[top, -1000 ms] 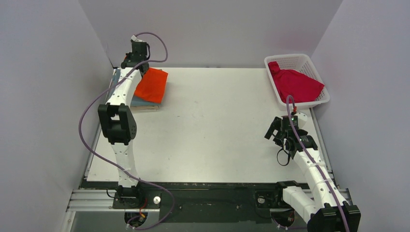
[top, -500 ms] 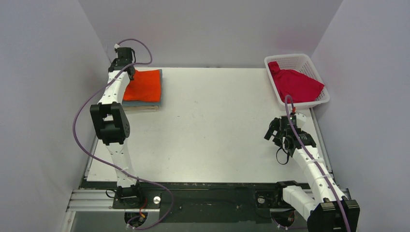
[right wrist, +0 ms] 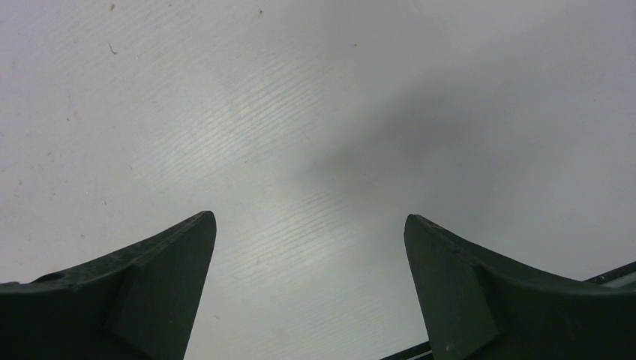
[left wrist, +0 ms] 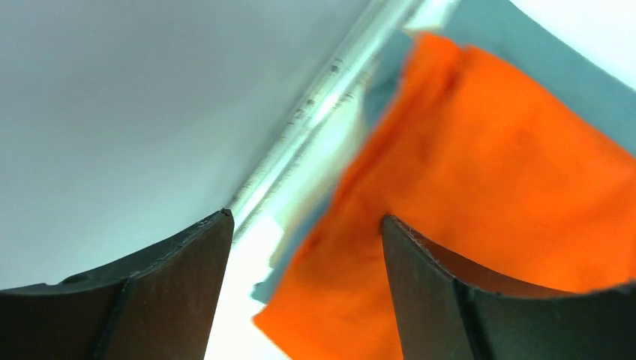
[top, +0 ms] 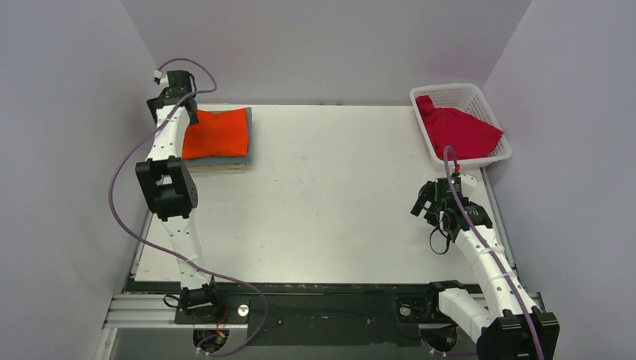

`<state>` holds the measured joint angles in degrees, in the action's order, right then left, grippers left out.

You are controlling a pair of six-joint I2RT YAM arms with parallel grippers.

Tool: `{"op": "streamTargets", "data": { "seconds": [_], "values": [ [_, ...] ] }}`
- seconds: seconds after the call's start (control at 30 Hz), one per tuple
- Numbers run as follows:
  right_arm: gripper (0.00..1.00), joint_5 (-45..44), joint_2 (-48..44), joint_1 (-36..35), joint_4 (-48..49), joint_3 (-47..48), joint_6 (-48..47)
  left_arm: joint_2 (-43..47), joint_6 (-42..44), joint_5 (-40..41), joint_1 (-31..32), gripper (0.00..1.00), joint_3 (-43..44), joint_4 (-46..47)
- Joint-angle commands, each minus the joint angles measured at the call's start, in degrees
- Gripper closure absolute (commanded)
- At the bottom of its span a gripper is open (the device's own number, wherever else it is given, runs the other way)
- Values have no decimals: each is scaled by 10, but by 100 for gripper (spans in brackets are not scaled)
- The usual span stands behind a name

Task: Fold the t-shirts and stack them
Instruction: Put the neatly folded tshirt into the corner of the board with the left arm, then reset both arms

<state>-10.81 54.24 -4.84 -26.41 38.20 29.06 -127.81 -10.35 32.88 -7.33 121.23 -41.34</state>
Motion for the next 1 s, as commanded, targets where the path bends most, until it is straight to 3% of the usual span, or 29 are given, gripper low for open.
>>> {"op": "streamTargets", "data": {
  "seconds": [0.0,0.17,0.37,0.5,0.57,0.77,0.87,0.97],
  "values": [
    [9,-26,-23,5,-30,33,4,7,-79,106,-27,17,137,-86],
    [8,-27,-69,4,-40,43,7,45,-120,68,-37,15,187,-184],
    [6,-11,-118,4,-47,45,10,194,-166,-48,-26,13,76,-170],
    [6,23,-130,4,-46,40,20,339,-227,-125,0,12,-107,-98],
    [6,35,-133,4,-46,39,24,429,-251,-151,29,11,-272,-39],
    [6,57,-152,4,-43,25,26,660,-317,-144,220,10,-583,83],
    [6,56,-169,4,-40,6,31,738,-354,-151,310,9,-693,116],
    [6,56,-183,4,-38,-12,37,766,-380,-144,353,9,-764,100]
  ]
}}
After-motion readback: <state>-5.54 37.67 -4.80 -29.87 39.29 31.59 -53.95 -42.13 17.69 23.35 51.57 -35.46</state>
